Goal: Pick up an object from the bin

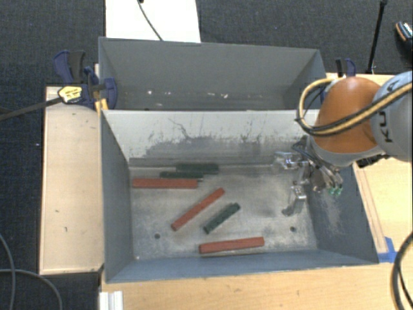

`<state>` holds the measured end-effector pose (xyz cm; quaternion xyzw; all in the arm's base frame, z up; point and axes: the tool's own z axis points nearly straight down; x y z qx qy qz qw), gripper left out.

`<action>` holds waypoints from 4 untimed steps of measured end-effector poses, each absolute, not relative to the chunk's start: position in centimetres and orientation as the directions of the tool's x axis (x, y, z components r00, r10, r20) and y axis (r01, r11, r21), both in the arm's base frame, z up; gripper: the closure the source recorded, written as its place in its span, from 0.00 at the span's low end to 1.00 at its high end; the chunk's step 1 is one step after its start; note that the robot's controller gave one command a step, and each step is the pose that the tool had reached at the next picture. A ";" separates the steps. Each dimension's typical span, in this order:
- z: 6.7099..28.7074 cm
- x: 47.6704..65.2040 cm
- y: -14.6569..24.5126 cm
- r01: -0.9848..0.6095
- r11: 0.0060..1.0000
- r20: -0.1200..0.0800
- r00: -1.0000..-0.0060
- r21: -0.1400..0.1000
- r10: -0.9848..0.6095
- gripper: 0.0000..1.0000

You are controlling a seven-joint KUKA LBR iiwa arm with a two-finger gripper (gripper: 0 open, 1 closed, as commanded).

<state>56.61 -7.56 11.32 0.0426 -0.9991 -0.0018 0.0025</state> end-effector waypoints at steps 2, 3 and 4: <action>11.8 56.8 -7.9 -0.087 0.996 -0.003 -0.996 0.000 -0.087 0.00; 7.5 53.6 0.8 -0.240 0.971 0.002 -0.971 0.005 -0.240 0.00; 7.1 55.7 5.0 -0.266 0.964 -0.006 -0.964 0.002 -0.266 0.00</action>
Offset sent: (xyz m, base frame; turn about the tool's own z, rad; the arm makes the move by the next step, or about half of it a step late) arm 0.0000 0.0000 0.0000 0.0000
